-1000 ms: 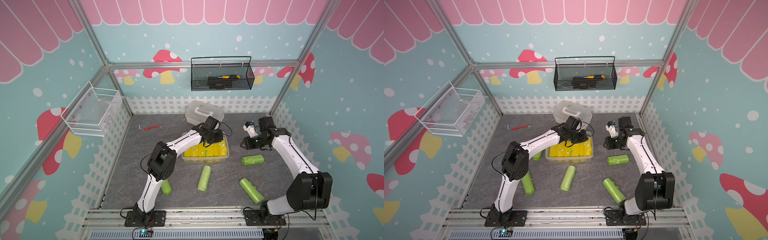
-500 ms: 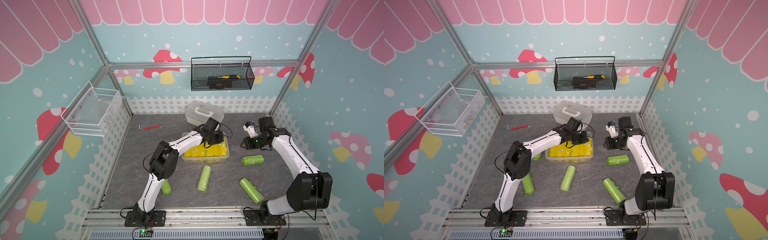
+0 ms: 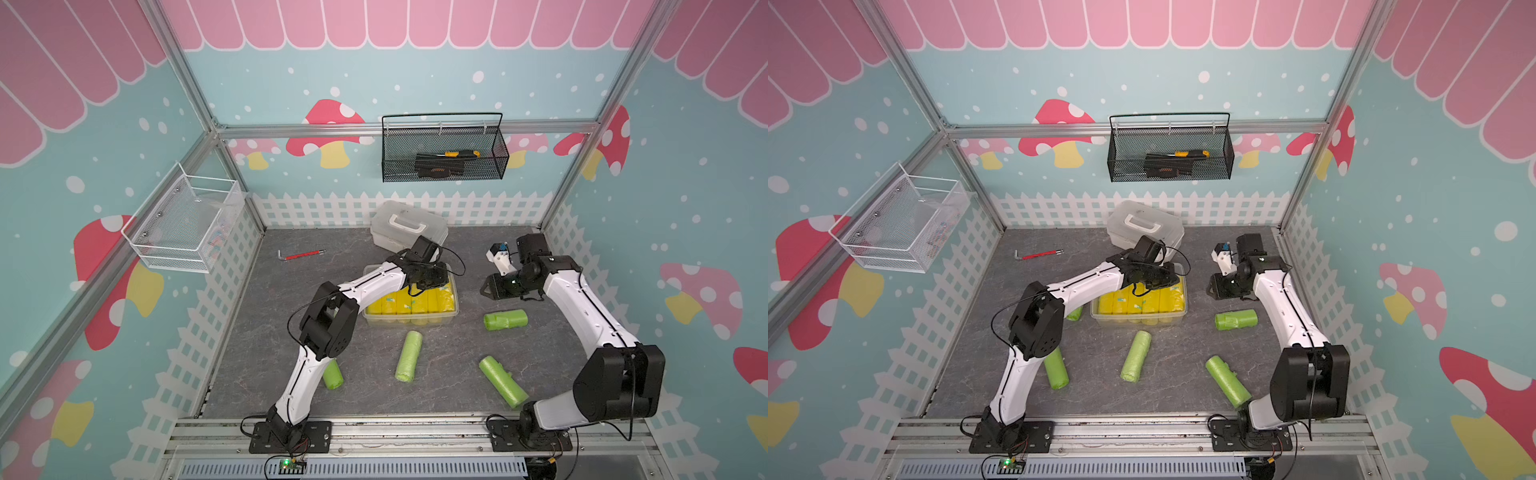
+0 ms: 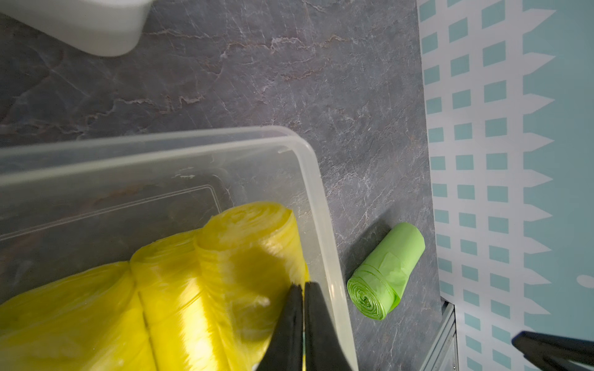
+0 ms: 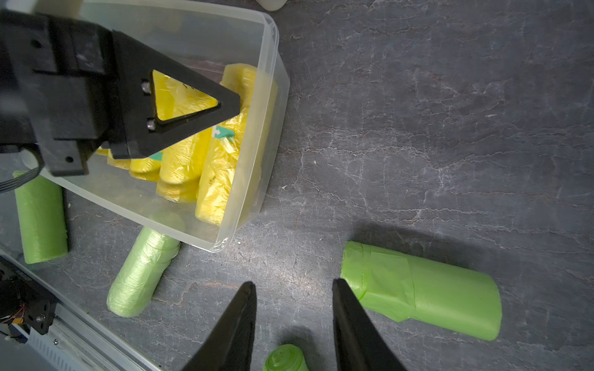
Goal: Put the roll of trash bags into the storage box
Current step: Place the roll of trash bags in the storage box.
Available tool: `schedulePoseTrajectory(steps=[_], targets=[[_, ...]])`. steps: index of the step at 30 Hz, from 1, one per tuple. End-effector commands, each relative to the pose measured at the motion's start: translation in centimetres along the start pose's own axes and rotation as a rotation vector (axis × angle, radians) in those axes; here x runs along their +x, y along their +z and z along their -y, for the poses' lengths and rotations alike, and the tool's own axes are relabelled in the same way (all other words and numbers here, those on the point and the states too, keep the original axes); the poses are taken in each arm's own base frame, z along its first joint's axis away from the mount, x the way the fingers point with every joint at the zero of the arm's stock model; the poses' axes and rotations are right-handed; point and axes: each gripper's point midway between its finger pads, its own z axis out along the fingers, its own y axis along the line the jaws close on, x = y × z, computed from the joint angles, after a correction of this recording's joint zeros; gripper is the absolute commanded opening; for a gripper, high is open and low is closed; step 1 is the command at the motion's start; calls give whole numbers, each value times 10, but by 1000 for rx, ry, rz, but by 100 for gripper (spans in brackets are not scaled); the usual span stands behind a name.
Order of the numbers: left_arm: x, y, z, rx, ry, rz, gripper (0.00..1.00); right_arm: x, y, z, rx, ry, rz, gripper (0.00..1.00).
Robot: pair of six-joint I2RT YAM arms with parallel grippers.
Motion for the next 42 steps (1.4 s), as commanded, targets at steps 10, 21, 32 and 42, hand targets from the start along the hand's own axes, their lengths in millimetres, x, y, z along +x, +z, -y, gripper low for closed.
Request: schedulePoseTrajectory(steps=[10,21,32,42], targets=[[16,-37,24,-3,49,9,14,3,-7,1,13,9,0,41],[57,-8,12,-5,15,-78,13,3,-8,0,9,11,0,41],[52,-8,12,-3,24,-63,13,5,-10,0,12,9,-1,41],[7,-81,33,34,64,107,43,24,-11,-19,-45,-73,-27,44]])
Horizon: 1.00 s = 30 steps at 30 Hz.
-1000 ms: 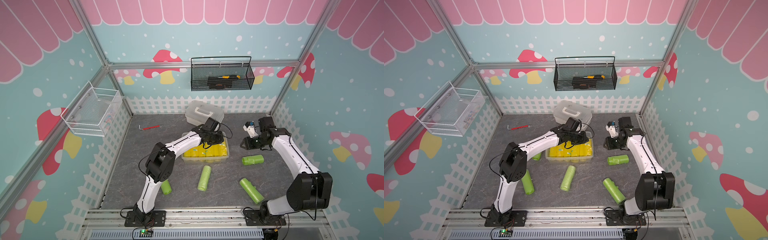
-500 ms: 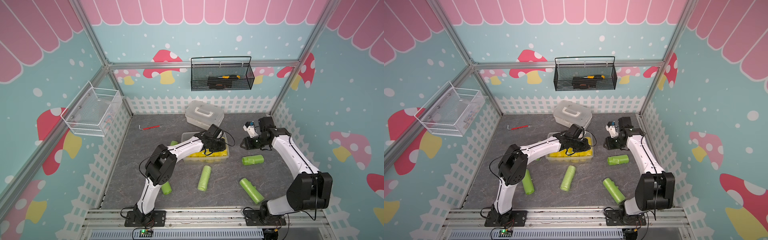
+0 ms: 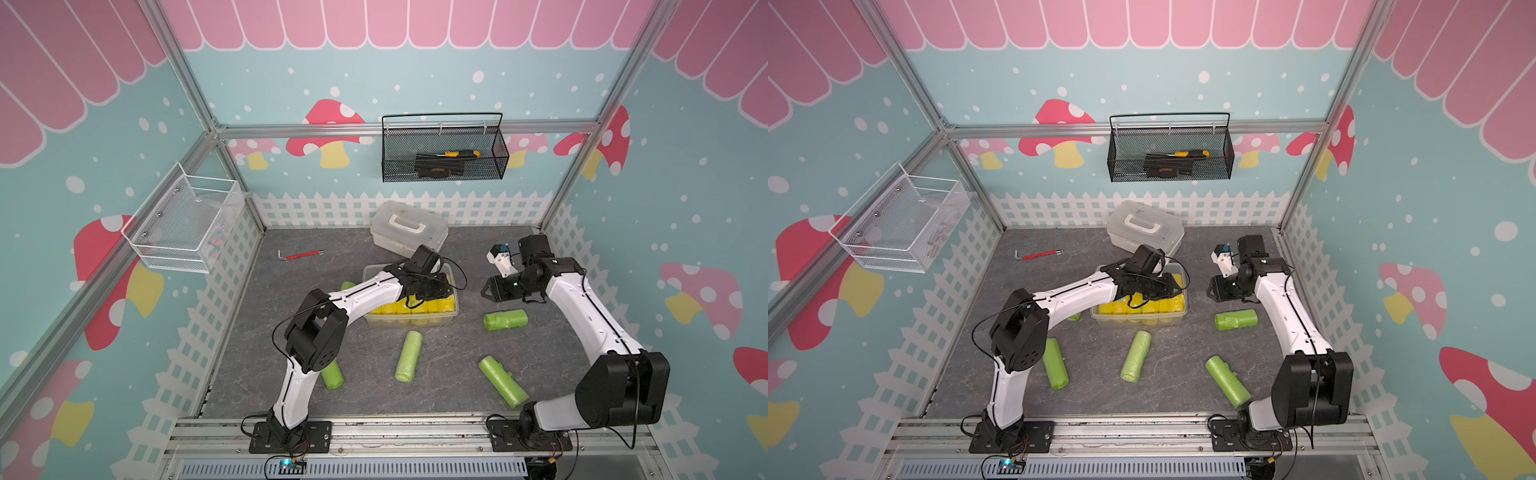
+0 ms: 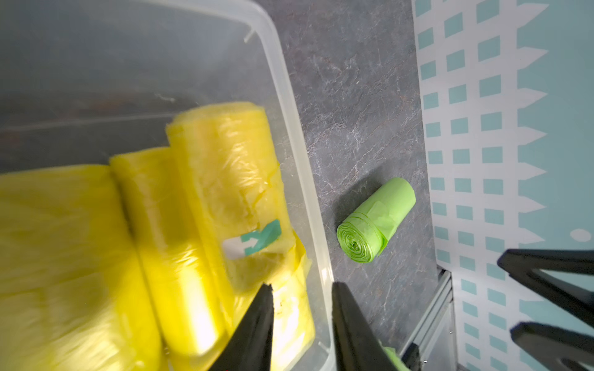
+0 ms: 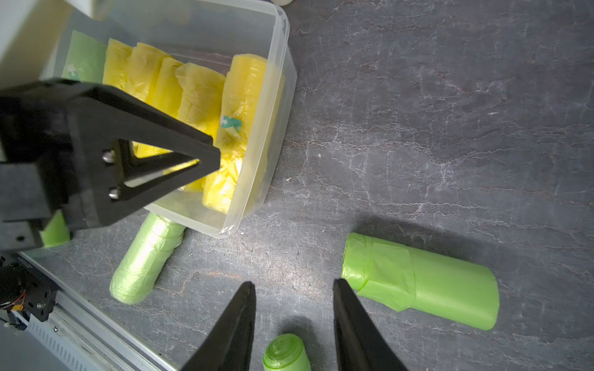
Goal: Put the roll of trash bags into the storage box
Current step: Place the roll of trash bags in the storage box, then pick up the roll of trash bags from the center of the board.
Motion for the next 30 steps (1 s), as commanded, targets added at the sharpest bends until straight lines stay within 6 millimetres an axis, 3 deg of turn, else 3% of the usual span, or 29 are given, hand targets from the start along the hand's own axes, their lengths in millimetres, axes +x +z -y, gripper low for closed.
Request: schedulePoseTrajectory(steps=[1,5,8,16,22,27,30], targets=[[-30,-47,16,29,40,122,46,17,0,-15,-36,-40,-33,45],[-42,-76,9,17,32,179,54,29,4,-30,-46,-56,-61,46],[-46,-102,-10,-24,11,234,56,37,5,-46,-44,-63,-70,47],[-42,-171,-80,-161,-73,367,58,63,7,-95,-67,0,-39,53],[-35,-219,-134,-267,-149,475,60,82,26,-132,-58,32,-59,71],[-28,-230,-152,-284,-176,478,61,93,57,-164,-24,-5,-126,88],[-23,-229,-159,-286,-187,466,61,92,74,-175,2,31,-132,91]])
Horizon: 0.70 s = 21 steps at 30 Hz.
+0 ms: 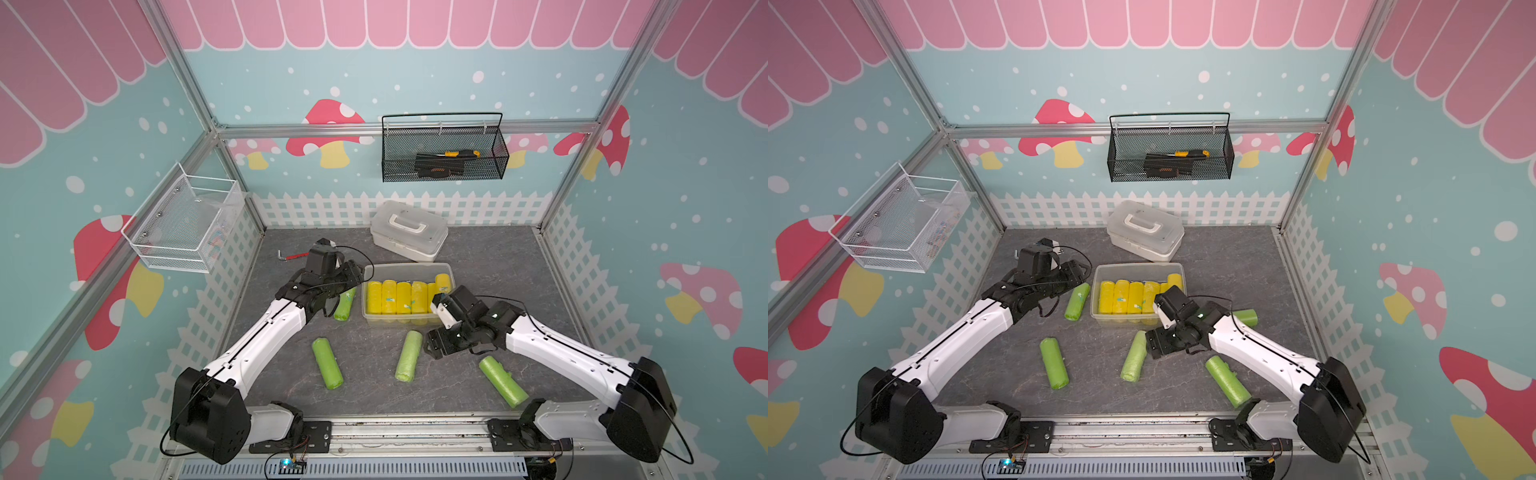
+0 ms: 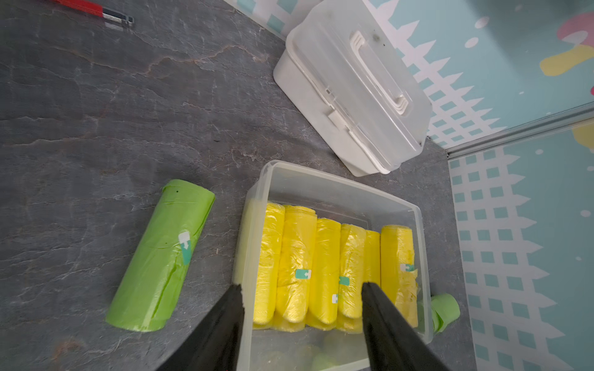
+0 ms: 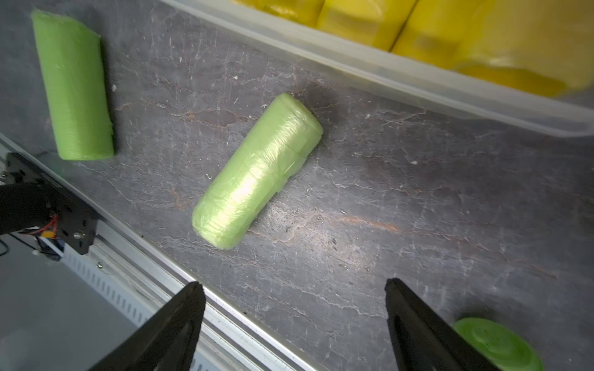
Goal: Put the roll of trash bags into the storage box
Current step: Pick up the roll of trash bags from the center of the board.
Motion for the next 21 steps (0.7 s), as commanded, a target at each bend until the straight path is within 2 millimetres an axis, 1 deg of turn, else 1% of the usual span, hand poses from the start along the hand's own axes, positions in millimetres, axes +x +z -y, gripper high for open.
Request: schedulePoseTrajectory(steps=[1,4,7,11,14,21], targets=[[6,0,-10,-12,15,-15,61,-20,10,-7,41,105,64,91],[8,0,-14,-9,9,-30,61,-26,24,-12,58,143,55,91],[9,0,-16,-11,16,-36,61,-32,41,-22,61,158,17,89],[9,-3,-23,-19,13,-36,61,-33,60,-36,58,163,-17,89],[9,-5,-26,-19,9,-32,61,-27,71,-36,66,191,-41,88],[12,-6,-34,-29,2,-38,61,-15,80,-27,95,236,-70,86]])
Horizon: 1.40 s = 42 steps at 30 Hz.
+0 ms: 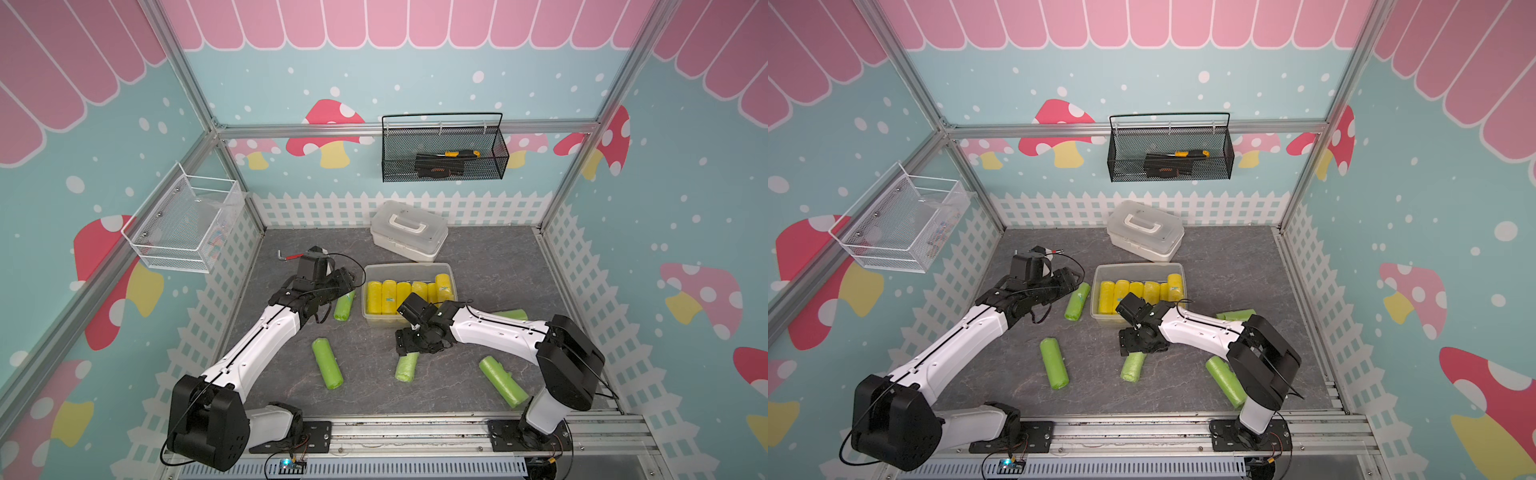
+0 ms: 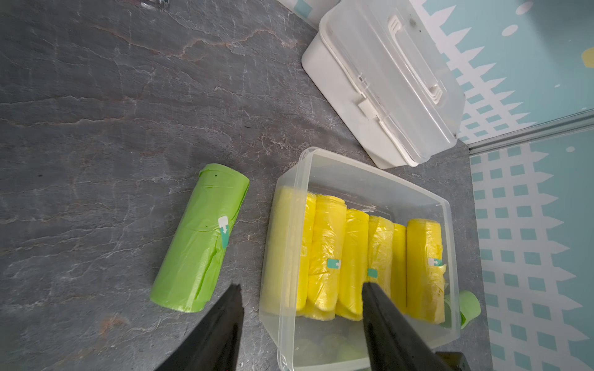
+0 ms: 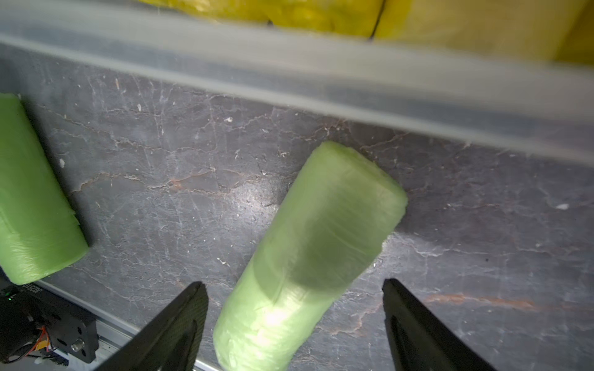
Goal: Put the roll of trash bags into the storage box
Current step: Pick up the roll of trash bags from the center of the board.
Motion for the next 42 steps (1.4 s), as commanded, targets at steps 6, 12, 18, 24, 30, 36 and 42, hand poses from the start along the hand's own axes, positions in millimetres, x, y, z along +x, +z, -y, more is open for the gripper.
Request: schedulePoseTrajectory(steps=[6,12,18,24,30,36,42], targets=[[7,-2,-5,6,11,-24,61,15,27,6,7,66,-63,83],[11,-1,-8,-2,6,-31,61,22,36,5,2,71,-88,76],[11,-1,-9,-6,4,-28,61,26,37,6,0,70,-104,75],[10,0,-9,-7,4,-27,61,24,17,12,57,3,-90,75],[11,-1,-9,-7,2,-28,61,28,4,11,102,-72,-88,76],[13,-3,-10,-5,-4,-27,61,47,3,8,121,-119,-127,76],[14,-4,-11,-2,-10,-28,61,53,13,6,132,-153,-138,76]])
